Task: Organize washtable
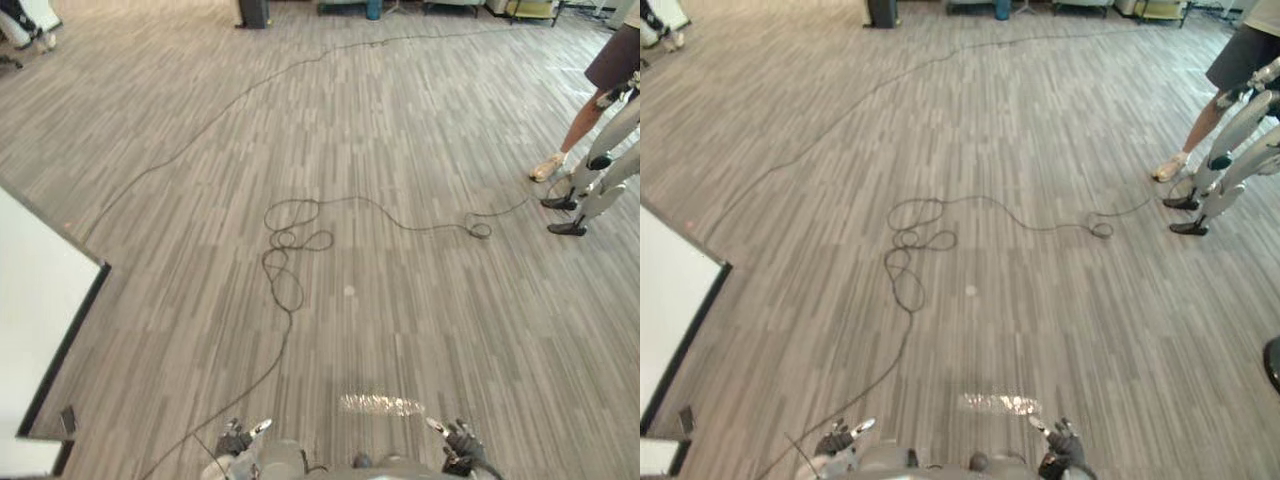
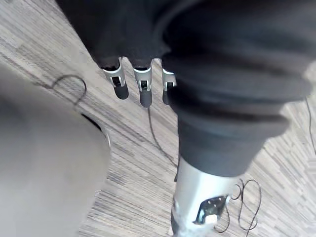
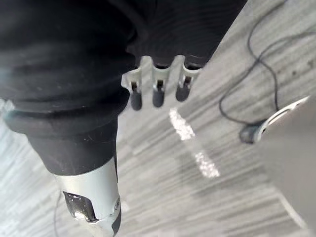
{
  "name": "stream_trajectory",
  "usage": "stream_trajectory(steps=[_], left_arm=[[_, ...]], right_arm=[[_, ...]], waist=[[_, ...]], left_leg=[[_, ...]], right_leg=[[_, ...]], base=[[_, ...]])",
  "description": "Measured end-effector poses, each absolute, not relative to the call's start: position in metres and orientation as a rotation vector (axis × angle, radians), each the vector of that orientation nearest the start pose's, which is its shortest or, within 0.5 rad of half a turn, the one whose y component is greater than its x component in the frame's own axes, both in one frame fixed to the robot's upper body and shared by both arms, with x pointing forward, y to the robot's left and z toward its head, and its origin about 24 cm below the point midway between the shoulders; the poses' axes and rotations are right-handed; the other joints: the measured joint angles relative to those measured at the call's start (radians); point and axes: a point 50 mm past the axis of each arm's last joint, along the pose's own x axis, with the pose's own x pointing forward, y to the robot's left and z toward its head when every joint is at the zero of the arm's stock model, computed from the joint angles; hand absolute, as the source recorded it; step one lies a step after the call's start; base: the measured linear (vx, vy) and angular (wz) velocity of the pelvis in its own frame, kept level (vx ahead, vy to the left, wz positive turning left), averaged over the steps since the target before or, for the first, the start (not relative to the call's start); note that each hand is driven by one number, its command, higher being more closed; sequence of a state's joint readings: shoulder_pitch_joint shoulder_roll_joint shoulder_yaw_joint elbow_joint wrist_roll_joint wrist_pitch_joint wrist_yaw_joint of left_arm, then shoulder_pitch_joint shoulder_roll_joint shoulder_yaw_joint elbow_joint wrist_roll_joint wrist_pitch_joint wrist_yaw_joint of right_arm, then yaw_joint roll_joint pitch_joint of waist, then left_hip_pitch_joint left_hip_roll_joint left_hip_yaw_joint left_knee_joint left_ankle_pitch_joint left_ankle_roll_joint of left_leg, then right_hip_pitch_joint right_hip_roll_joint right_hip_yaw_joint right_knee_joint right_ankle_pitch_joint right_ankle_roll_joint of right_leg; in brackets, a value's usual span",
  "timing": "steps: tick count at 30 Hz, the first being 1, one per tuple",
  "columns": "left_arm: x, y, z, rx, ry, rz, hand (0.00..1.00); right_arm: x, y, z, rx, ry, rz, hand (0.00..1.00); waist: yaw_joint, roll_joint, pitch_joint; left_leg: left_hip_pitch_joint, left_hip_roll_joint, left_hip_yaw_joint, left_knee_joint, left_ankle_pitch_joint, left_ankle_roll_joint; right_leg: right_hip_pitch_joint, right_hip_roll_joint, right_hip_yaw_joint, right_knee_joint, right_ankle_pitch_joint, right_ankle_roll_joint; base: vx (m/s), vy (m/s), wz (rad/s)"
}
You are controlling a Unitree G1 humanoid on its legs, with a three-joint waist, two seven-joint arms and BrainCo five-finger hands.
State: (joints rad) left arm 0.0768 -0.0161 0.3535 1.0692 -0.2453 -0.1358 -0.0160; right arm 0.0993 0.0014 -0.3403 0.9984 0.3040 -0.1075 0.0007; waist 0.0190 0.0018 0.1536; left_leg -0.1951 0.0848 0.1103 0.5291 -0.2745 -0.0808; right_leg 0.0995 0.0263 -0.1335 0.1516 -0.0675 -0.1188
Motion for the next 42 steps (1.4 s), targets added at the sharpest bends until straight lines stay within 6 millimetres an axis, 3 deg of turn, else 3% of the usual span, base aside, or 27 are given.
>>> stream_trajectory(steps=[1, 2, 3, 6, 9, 12, 15, 18, 21, 22, 23, 24, 27, 29, 30, 31, 33, 34, 35, 39, 40, 42], left_arm=[[0.091, 0.191, -0.161, -0.39, 0.958, 0.488, 0.0], [0.087, 0.19, -0.162, -0.391, 0.965, 0.494, 0.0], [0.085, 0.194, -0.162, -0.406, 0.964, 0.53, 0.0], [0.085, 0.203, -0.161, -0.373, 0.963, 0.526, 0.0], [0.083, 0.204, -0.162, -0.372, 0.981, 0.521, 0.0], [0.082, 0.203, -0.163, -0.367, 0.988, 0.517, 0.0], [0.081, 0.204, -0.163, -0.369, 0.99, 0.529, 0.0], [0.074, 0.206, -0.164, -0.38, 0.998, 0.574, 0.0], [0.065, 0.208, -0.165, -0.364, 1.017, 0.589, 0.0], [0.063, 0.211, -0.164, -0.352, 1.021, 0.585, 0.0], [0.063, 0.219, -0.163, -0.32, 1.026, 0.578, 0.0], [0.061, 0.215, -0.165, -0.327, 1.039, 0.575, 0.0], [0.06, 0.197, -0.169, -0.37, 1.064, 0.557, 0.0], [0.063, 0.193, -0.169, -0.36, 1.072, 0.529, 0.0], [0.063, 0.197, -0.169, -0.348, 1.071, 0.529, 0.0], [0.067, 0.199, -0.168, -0.343, 1.061, 0.526, 0.0], [0.072, 0.207, -0.166, -0.325, 1.044, 0.527, 0.0], [0.074, 0.21, -0.165, -0.317, 1.033, 0.526, 0.0], [0.074, 0.209, -0.165, -0.317, 1.034, 0.523, 0.0], [0.071, 0.216, -0.164, -0.313, 1.026, 0.537, 0.0], [0.07, 0.216, -0.164, -0.31, 1.032, 0.536, 0.0], [0.069, 0.217, -0.164, -0.29, 1.043, 0.521, 0.0]], right_arm=[[0.095, -0.202, -0.156, 0.414, 0.925, -0.536, 0.0], [0.094, -0.203, -0.157, 0.412, 0.926, -0.54, 0.0], [0.087, -0.206, -0.158, 0.417, 0.944, -0.565, 0.0], [0.073, -0.189, -0.164, 0.467, 0.994, -0.578, 0.0], [0.071, -0.19, -0.165, 0.469, 0.996, -0.587, 0.0], [0.069, -0.192, -0.165, 0.459, 1.001, -0.587, 0.0], [0.068, -0.195, -0.165, 0.458, 1.002, -0.605, 0.0], [0.068, -0.197, -0.166, 0.439, 1.022, -0.608, 0.0], [0.065, -0.197, -0.167, 0.423, 1.046, -0.601, 0.0], [0.063, -0.195, -0.169, 0.412, 1.065, -0.587, 0.0], [0.061, -0.19, -0.171, 0.387, 1.099, -0.549, 0.0], [0.062, -0.189, -0.171, 0.369, 1.109, -0.529, 0.0], [0.067, -0.214, -0.167, 0.268, 1.095, -0.517, 0.0], [0.062, -0.226, -0.165, 0.236, 1.109, -0.534, 0.0], [0.061, -0.227, -0.165, 0.232, 1.11, -0.538, 0.0], [0.061, -0.232, -0.164, 0.225, 1.103, -0.551, 0.0], [0.058, -0.231, -0.165, 0.225, 1.11, -0.571, 0.0], [0.057, -0.229, -0.165, 0.232, 1.109, -0.573, 0.0], [0.054, -0.228, -0.166, 0.237, 1.112, -0.578, 0.0], [0.039, -0.207, -0.171, 0.304, 1.157, -0.574, 0.0], [0.039, -0.202, -0.172, 0.316, 1.159, -0.566, 0.0], [0.038, -0.195, -0.173, 0.336, 1.164, -0.535, 0.0]], waist=[[0.0, 0.01, -0.004], [0.0, 0.02, -0.01], [0.012, 0.025, -0.021], [0.02, -0.046, -0.05], [0.017, -0.041, -0.045], [0.019, -0.034, -0.053], [0.019, -0.031, -0.054], [0.021, -0.03, -0.068], [0.018, -0.03, -0.099], [0.018, -0.042, -0.115], [0.02, -0.076, -0.14], [0.02, -0.064, -0.143], [0.019, 0.012, -0.142], [0.004, 0.026, -0.133], [-0.002, 0.012, -0.132], [-0.006, 0.004, -0.126], [-0.006, -0.042, -0.111], [-0.006, -0.057, -0.105], [-0.008, -0.053, -0.103], [-0.011, -0.085, -0.107], [-0.019, -0.085, -0.107], [-0.034, -0.088, -0.109]], left_leg=[[-0.002, -0.029, -0.054, -0.214, 0.07, -0.012], [-0.007, -0.034, -0.084, -0.295, 0.147, 0.01], [-0.02, -0.035, -0.094, -0.276, 0.318, 0.08], [0.066, -0.052, -0.014, -0.352, 0.293, 0.093], [0.142, -0.051, 0.007, -0.408, 0.283, 0.11], [0.2, -0.037, 0.003, -0.451, 0.277, 0.113], [0.198, -0.016, -0.024, -0.457, 0.264, 0.096], [0.189, 0.005, -0.058, -0.447, 0.246, 0.058], [0.18, 0.036, -0.103, -0.444, 0.249, 0.002], [0.173, 0.044, -0.13, -0.451, 0.266, -0.03], [0.173, 0.043, -0.164, -0.495, 0.296, -0.079], [0.167, 0.066, -0.177, -0.511, 0.307, -0.094], [0.13, 0.137, -0.238, -0.53, 0.346, -0.129], [0.115, 0.16, -0.249, -0.545, 0.399, -0.106], [0.115, 0.155, -0.208, -0.556, 0.422, -0.075], [0.101, 0.145, -0.164, -0.506, 0.39, -0.094], [0.065, 0.079, -0.159, -0.327, 0.278, -0.096], [0.049, 0.046, -0.147, -0.247, 0.214, -0.071], [0.049, 0.044, -0.137, -0.252, 0.196, -0.055], [0.149, -0.002, -0.137, -0.542, 0.295, -0.039], [0.157, -0.012, -0.152, -0.593, 0.357, -0.032], [0.168, -0.026, -0.18, -0.624, 0.381, -0.031]], right_leg=[[0.023, -0.004, 0.02, -0.001, -0.028, 0.051], [0.03, 0.001, 0.031, 0.0, -0.047, 0.081], [0.067, 0.009, 0.07, 0.0, -0.087, 0.141], [0.022, -0.046, 0.137, 0.12, -0.086, 0.142], [-0.057, -0.065, 0.136, 0.313, -0.099, 0.165], [-0.092, -0.116, 0.083, 0.342, -0.15, 0.169], [-0.147, -0.187, 0.067, 0.334, -0.146, 0.176], [-0.205, -0.276, 0.115, 0.334, -0.119, 0.211], [-0.216, -0.293, 0.183, 0.33, -0.094, 0.209], [-0.211, -0.29, 0.191, 0.288, -0.044, 0.234], [-0.186, -0.289, 0.183, 0.224, -0.008, 0.332], [-0.169, -0.276, 0.171, 0.189, -0.029, 0.343], [-0.11, -0.195, 0.097, 0.086, -0.1, 0.312], [-0.101, -0.166, 0.049, 0.088, -0.123, 0.282], [-0.104, -0.167, 0.025, 0.085, -0.138, 0.255], [-0.107, -0.173, 0.01, 0.088, -0.144, 0.243], [-0.106, -0.202, 0.008, 0.089, -0.146, 0.232], [-0.104, -0.206, 0.012, 0.082, -0.144, 0.228], [-0.103, -0.199, 0.013, 0.078, -0.143, 0.228], [-0.102, -0.2, 0.081, -0.017, -0.122, 0.206], [-0.1, -0.204, 0.08, -0.038, -0.094, 0.207], [-0.076, -0.214, 0.063, -0.058, -0.083, 0.223]], base=[[0.44, 0.191, -0.47], [0.44, 0.259, -0.87], [0.4, 0.231, -0.85], [0.38, 0.202, -0.83], [0.2, 0.14, -0.36], [0.12, 0.084, -0.07], [0.04, -0.018, 0.16], [0.05, -0.204, 0.22], [0.08, -0.431, 0.39], [0.12, -0.674, 0.61], [0.1, -0.6, 0.56], [0.09, -0.554, 0.41], [0.01, -0.449, 0.4], [-0.08, -0.275, 0.66], [-0.12, -0.198, 0.45], [-0.14, -0.14, 0.32], [-0.11, -0.02, 0.11], [-0.11, 0.02, 0.05], [-0.12, 0.021, 0.05], [0.01, 0.026, 0.05], [0.05, 0.055, 0.26], [0.07, 0.043, 0.43]])
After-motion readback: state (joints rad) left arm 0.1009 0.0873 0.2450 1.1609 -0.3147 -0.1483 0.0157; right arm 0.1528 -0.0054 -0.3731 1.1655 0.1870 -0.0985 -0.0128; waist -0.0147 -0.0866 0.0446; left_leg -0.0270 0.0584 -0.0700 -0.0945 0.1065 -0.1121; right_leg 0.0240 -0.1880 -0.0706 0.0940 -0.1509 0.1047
